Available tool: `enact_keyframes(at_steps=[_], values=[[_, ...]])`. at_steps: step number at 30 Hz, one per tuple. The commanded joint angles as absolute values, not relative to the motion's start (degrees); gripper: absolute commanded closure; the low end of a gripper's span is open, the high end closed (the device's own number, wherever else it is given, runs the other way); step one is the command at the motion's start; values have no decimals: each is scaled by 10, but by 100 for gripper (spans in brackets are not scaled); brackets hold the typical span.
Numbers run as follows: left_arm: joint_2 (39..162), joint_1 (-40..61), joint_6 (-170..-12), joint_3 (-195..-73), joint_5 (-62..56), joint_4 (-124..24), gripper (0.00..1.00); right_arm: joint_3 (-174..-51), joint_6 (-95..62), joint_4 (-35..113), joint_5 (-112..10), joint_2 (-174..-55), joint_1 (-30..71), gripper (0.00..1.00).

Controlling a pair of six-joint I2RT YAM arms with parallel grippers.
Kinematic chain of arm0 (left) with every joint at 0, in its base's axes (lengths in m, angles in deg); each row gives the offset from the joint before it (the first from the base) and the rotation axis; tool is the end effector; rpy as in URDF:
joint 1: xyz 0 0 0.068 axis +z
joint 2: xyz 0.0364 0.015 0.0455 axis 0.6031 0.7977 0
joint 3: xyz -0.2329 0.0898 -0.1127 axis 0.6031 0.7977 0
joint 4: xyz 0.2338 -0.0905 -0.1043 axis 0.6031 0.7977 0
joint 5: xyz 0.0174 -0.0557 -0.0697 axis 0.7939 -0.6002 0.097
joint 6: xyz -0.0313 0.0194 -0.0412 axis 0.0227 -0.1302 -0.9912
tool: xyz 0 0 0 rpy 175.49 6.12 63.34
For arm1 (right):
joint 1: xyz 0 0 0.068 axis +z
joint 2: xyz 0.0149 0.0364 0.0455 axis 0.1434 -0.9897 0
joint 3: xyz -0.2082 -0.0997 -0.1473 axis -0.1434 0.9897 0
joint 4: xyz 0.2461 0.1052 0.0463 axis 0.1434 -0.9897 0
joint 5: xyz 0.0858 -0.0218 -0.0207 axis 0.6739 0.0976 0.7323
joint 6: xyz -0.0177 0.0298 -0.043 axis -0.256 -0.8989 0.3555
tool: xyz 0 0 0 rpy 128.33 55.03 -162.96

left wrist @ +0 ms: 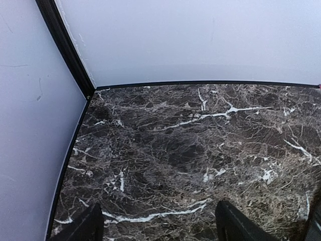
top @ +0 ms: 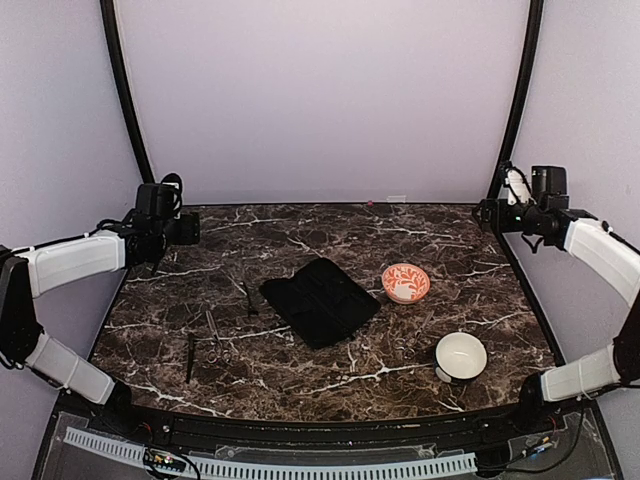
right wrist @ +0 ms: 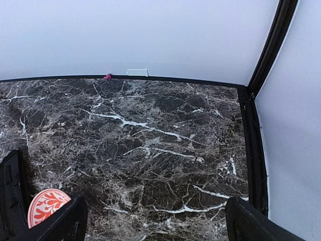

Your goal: Sort the hair-cutting tools

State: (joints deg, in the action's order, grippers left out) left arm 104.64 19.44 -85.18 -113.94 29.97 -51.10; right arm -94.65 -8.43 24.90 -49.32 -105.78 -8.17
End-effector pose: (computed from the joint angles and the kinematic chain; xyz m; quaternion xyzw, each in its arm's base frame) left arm 0.3146 -0.0836 0.2661 -0.0339 0.8268 0.0668 0.5574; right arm 0.2978 0.0064 0.3070 -0.0505 0.8590 0.0641 0.5055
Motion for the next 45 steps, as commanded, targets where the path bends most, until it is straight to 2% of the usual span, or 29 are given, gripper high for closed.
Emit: enact_keyframes(at_steps=[1, 4, 8, 13, 19, 22, 30, 35, 39, 45], values=[[1029, 206, -853, -1153, 257, -521, 17, -914, -99, 311, -486, -1028, -88, 3], [1020, 208, -863, -1162, 233, -499, 16, -898, -37, 304, -389, -1015, -90, 2], [1000, 209, -881, -1174, 124, -449, 22, -906, 27, 256, -307, -1020, -70, 8], [985, 206, -905, -1182, -33, -406, 25, -927, 119, 185, -305, -1046, 0, 16], [1053, 196, -933, -1241, -134, -273, 24, -940, 198, 132, -315, -1076, 94, 21], [1091, 187, -927, -1261, -128, -225, 23, -948, 214, 120, -311, -1104, 132, 26], [1184, 175, -954, -1293, -187, -264, 25, -1033, 171, 122, -325, -1233, 275, 41], [1248, 173, -937, -1358, -187, -228, 31, -1078, 102, 153, -384, -1302, 397, 37], [1219, 173, -925, -1368, -117, -202, 29, -1135, 87, 150, -437, -1349, 463, 39], [1154, 173, -958, -1316, -82, -228, 28, -1194, 22, 152, -456, -1421, 480, 45]])
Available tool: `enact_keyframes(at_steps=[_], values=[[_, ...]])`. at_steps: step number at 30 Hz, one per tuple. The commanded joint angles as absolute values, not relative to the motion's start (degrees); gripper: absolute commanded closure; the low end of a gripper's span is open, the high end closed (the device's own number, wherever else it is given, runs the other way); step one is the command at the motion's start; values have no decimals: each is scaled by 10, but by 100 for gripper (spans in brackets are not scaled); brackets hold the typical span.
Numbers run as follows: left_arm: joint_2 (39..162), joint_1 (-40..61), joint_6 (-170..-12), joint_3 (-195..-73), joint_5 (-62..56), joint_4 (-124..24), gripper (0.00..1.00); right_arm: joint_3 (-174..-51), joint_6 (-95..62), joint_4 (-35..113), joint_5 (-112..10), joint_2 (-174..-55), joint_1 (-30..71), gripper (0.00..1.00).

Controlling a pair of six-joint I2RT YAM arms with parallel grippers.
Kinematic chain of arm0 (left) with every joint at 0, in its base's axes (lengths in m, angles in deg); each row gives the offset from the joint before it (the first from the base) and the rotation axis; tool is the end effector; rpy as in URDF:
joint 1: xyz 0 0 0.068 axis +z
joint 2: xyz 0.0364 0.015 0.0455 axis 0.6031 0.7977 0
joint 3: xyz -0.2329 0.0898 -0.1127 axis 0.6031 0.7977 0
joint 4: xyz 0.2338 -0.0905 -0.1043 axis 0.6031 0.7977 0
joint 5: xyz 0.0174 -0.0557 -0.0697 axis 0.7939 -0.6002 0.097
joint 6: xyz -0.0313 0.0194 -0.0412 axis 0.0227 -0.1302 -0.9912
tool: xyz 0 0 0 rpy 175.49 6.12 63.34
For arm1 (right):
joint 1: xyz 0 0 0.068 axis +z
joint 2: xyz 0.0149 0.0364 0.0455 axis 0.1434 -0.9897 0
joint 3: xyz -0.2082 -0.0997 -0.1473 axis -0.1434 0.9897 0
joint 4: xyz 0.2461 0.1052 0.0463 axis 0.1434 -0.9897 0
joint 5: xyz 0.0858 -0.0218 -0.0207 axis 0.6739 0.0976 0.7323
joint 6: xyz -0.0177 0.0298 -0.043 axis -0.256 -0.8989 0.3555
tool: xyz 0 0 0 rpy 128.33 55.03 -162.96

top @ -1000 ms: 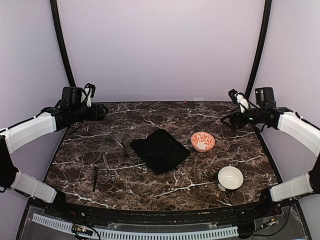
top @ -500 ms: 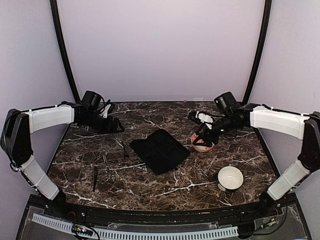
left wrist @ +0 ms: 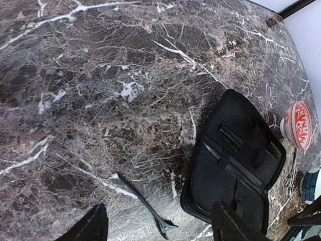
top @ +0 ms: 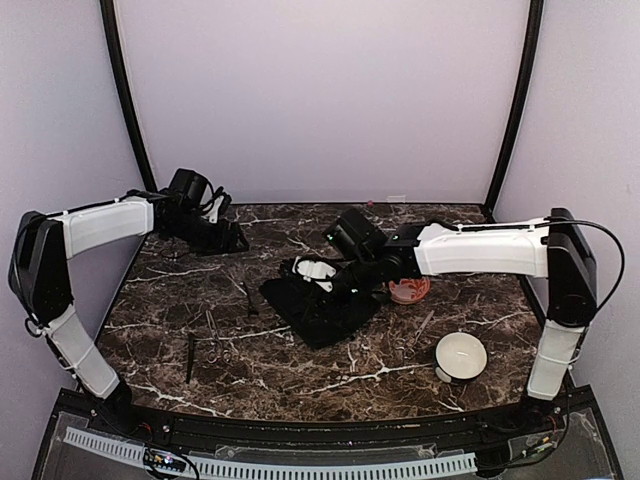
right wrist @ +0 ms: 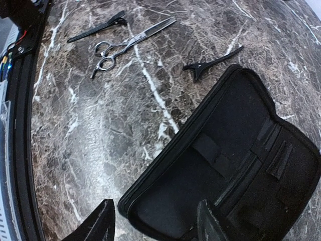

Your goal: Sort the hair-cutting tools

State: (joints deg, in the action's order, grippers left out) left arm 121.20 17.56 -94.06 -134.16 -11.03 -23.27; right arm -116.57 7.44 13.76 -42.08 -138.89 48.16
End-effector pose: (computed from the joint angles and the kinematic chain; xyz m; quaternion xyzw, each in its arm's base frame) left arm 0.3542 -0.1368 0.2475 0.0869 0.9221 -0.2305 0.2982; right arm 0.2205 0.3512 0.2279 -0.5969 0.7203 0.2370 0.2620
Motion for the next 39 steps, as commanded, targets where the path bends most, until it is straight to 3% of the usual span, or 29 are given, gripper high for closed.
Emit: enact_keyframes(at_steps=[1, 15, 28, 39], values=[[1146, 174, -965, -1307, -86, -235, 28, -1199, 20, 151, -457, -1433, 481, 46], [1142, 173, -980, -1287, -105, -254, 29, -1269, 15, 93, -454, -1531, 499, 53], [1150, 173, -978, -1280, -115, -264, 29, -1207, 54, 50, -419, -1503, 522, 100], [1144, 172, -985, -1215, -177, -310, 31, -1090, 146, 10, -422, -1415, 527, 100]])
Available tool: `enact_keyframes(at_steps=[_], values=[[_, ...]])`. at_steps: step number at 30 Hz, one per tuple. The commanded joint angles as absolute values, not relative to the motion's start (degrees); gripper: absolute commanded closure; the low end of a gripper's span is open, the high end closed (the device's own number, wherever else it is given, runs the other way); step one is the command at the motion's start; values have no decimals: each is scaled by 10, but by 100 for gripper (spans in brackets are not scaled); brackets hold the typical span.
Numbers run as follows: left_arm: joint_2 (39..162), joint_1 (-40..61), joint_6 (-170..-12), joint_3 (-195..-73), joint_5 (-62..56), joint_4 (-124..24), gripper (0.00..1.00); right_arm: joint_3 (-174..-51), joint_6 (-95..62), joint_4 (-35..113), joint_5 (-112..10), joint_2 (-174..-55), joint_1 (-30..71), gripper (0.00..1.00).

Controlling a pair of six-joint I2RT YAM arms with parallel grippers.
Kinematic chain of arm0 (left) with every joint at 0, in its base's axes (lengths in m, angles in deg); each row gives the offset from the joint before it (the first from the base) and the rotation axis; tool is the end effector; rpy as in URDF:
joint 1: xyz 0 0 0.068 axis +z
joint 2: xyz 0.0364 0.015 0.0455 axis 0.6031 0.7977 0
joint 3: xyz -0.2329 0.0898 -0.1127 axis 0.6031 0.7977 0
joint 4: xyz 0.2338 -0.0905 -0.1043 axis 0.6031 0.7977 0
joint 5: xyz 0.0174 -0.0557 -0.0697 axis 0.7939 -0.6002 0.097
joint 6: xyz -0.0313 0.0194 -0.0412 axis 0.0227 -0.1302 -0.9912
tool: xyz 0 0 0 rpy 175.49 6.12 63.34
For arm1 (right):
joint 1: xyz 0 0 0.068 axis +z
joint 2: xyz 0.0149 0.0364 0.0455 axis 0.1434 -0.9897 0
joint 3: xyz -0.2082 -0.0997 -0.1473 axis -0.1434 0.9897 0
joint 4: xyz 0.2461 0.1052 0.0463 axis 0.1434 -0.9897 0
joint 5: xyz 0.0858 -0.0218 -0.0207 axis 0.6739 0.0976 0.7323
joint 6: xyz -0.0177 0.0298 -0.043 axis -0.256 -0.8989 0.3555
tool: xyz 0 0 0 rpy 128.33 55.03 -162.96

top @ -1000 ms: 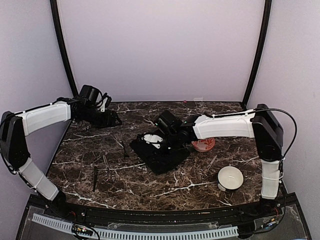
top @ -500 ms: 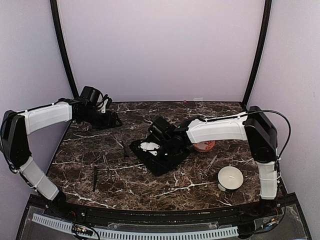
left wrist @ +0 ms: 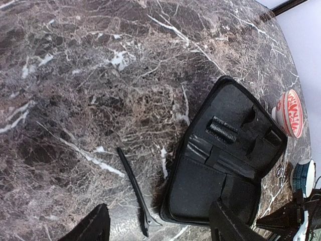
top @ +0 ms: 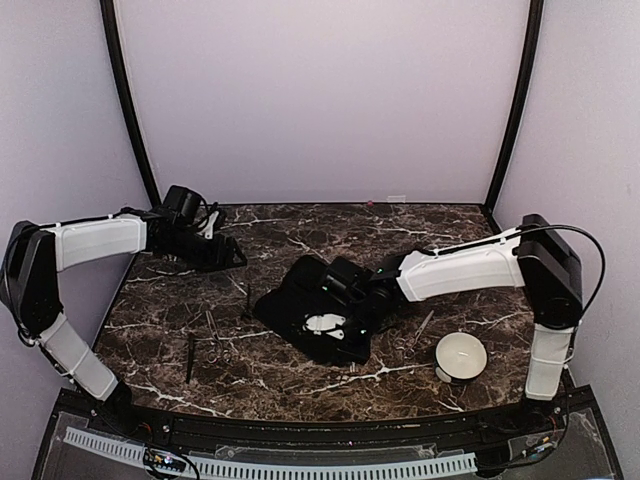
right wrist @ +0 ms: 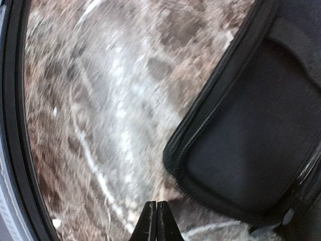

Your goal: Sort the hair-cutting tools

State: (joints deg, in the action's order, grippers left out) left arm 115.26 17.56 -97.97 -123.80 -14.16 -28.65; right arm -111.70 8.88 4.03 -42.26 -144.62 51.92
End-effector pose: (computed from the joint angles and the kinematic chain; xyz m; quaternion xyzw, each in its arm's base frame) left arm 0.3244 -0.1283 0.2309 0.0663 0.9176 -0.2660 0.2879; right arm 0.1854 0.3444 0.1550 -0.6371 0.7416 0.1862 0.0966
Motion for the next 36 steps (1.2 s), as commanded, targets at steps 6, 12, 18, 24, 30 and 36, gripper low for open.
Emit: enact_keyframes(at_steps=[6, 12, 18, 24, 30, 36], values=[[1155, 169, -989, -1208, -202, -326, 31, -1059, 160, 8, -428, -1393, 526, 99], [1199, 152, -1002, -1229, -221, -349, 31, -1078, 177, -9, -392, -1349, 526, 70], [1259, 127, -1006, -1282, -213, -338, 32, -1052, 183, -4, -401, -1311, 505, 56], [1314, 113, -1009, -1313, -207, -326, 36, -1032, 170, 15, -389, -1286, 456, 54], [1345, 107, -1022, -1315, -231, -336, 44, -1039, 170, 22, -407, -1285, 439, 53], [1347, 87, -1027, -1304, -238, -339, 55, -1044, 168, 25, -405, -1299, 437, 53]])
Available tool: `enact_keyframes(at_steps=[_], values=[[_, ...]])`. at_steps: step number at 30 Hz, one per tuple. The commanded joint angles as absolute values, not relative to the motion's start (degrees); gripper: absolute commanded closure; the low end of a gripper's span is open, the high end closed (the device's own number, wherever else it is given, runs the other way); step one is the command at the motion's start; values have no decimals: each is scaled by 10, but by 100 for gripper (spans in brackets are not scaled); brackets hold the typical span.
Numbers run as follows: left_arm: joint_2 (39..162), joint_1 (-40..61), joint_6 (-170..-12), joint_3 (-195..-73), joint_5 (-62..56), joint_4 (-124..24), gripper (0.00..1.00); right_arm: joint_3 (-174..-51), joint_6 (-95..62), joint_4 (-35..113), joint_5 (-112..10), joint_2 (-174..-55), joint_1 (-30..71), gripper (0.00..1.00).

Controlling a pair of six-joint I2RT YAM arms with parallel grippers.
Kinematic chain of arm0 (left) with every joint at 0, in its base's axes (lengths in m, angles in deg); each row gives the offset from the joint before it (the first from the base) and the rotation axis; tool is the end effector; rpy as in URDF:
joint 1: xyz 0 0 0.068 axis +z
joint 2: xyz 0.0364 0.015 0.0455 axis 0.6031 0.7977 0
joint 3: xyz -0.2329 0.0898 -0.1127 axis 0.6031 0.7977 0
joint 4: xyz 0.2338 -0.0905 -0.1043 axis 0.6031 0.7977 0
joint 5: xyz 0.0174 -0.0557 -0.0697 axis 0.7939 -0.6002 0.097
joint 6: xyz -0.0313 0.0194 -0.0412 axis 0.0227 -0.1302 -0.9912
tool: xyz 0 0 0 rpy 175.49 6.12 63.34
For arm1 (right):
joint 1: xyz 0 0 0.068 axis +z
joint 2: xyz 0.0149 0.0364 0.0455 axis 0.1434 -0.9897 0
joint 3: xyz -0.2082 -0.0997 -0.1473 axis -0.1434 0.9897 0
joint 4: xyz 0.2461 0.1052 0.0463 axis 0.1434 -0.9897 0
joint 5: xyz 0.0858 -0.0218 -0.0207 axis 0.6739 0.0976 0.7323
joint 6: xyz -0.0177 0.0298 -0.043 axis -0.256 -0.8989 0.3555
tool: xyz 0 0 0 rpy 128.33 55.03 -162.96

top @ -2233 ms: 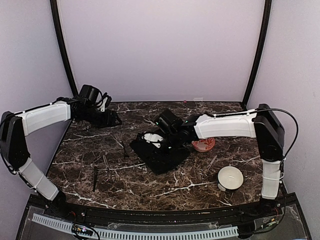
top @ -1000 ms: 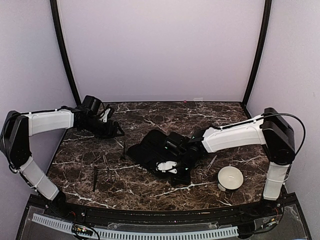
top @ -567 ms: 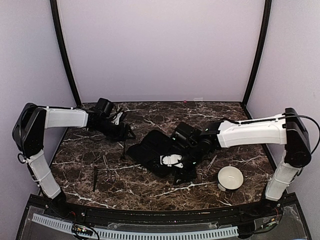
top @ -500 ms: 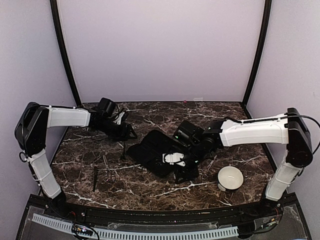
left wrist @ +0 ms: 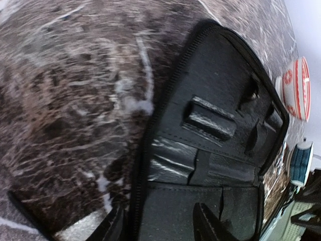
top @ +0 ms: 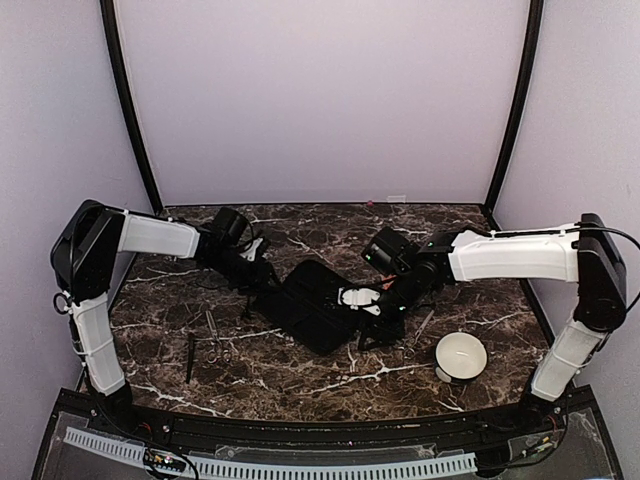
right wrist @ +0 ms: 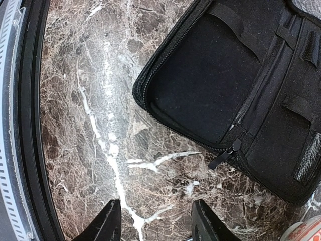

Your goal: Sort the hair-cutting tools

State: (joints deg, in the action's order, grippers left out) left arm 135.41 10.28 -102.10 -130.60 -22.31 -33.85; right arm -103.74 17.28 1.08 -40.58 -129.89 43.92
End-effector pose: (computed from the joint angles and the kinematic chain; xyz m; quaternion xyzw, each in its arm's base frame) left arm 0.3529 -0.1978 0.1497 0.1012 0.9245 -0.3275 0.1665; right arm 0.2006 0.2772 0.2029 -0.6404 0.7286 0.1906 0.1506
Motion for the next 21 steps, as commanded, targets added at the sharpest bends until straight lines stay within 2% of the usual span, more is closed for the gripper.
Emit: enact_keyframes(at_steps=[1, 16, 21], values=[[1346, 83, -1029, -1303, -237, -337, 58, -1047, 163, 24, -398, -1303, 437, 53], [1261, -6, -1102, -1232, -99, -297, 77, -1066, 157, 12, -379, -1320, 437, 50], [1235, -30, -1112, -1205, -78, -285, 93, -1065, 156, 13, -374, -1319, 437, 50]])
